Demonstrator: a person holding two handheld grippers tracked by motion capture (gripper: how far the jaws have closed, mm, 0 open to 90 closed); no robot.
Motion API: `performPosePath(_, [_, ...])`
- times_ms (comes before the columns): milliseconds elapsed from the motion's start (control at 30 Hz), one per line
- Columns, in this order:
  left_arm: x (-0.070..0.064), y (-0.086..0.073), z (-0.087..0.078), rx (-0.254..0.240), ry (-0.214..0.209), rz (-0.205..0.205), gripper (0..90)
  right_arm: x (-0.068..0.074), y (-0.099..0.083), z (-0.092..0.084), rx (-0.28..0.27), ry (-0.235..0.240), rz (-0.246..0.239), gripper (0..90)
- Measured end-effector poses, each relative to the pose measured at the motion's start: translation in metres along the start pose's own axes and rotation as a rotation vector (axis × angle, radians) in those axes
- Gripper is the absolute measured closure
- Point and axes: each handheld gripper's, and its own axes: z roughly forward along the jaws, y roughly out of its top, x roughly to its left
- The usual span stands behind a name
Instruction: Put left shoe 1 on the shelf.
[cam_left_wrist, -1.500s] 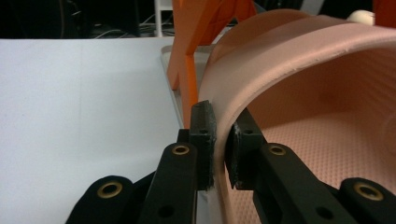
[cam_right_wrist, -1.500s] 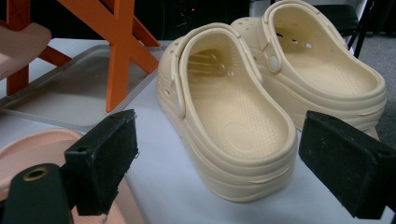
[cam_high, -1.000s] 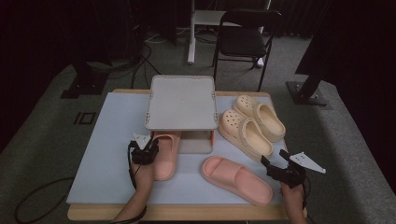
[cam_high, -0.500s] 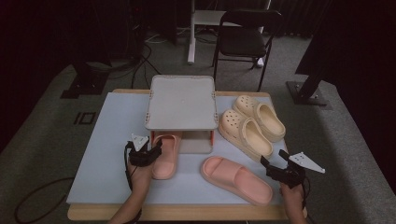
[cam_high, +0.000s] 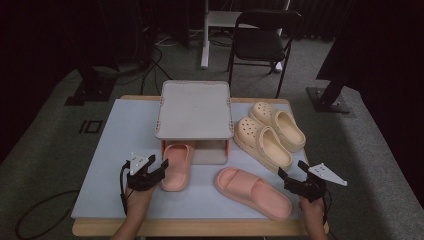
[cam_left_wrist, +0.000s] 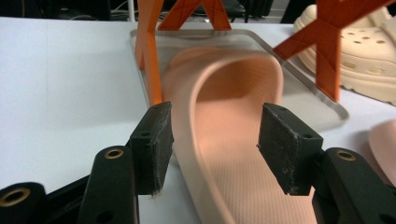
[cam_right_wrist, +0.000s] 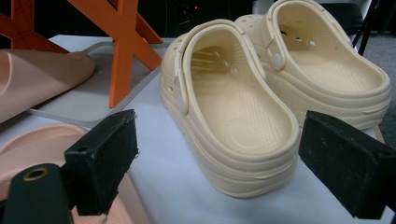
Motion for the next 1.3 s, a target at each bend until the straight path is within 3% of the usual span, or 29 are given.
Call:
performPosePath(133, [0.000, -0.006, -0.013, 0.006, -0.033, 0.011, 44.5, 0.001, 0.000, 0.000, 0.000, 0.001, 0.000, 11.1])
performPosePath(267, [0.000, -0.009, -0.025, 0.011, -0.059, 0.027, 37.1, 0.002, 0.001, 0.000, 0.000, 0.004, -0.002, 11.1])
performPosePath(400, [0.001, -0.014, -0.032, 0.020, -0.059, 0.026, 32.9, 0.002, 0.000, 0.001, 0.002, 0.004, -0.002, 11.1])
performPosePath(500, [0.001, -0.019, -0.034, 0.031, -0.062, 0.033, 32.1, 0.002, 0.000, 0.001, 0.003, 0.005, -0.002, 11.1])
performPosePath(633, [-0.001, -0.027, -0.034, 0.049, -0.069, 0.046, 15.7, 0.003, 0.000, 0.001, 0.004, 0.005, -0.003, 11.1])
performPosePath(700, [-0.002, -0.030, -0.035, 0.050, -0.070, 0.039, 13.6, 0.002, 0.000, 0.002, 0.004, 0.005, -0.003, 11.1])
performPosePath(867, [-0.006, -0.038, -0.033, 0.092, -0.104, 0.077, 4.7, 0.002, 0.000, 0.002, 0.003, 0.007, -0.001, 11.1])
performPosePath(933, [-0.007, -0.041, -0.032, 0.104, -0.112, 0.073, 2.6, 0.002, 0.000, 0.001, 0.002, 0.008, -0.001, 11.1])
performPosePath(1100, [-0.008, -0.049, -0.025, 0.135, -0.044, 0.097, 2.8, 0.002, -0.001, 0.002, 0.005, 0.012, 0.000, 11.1])
performPosePath(1200, [-0.009, -0.050, -0.019, 0.152, -0.021, 0.120, 2.8, 0.002, -0.001, 0.003, 0.008, 0.014, 0.000, 11.1])
performPosePath(1300, [-0.010, -0.050, -0.016, 0.157, -0.023, 0.129, 2.8, 0.002, -0.001, 0.003, 0.008, 0.014, 0.003, 11.1])
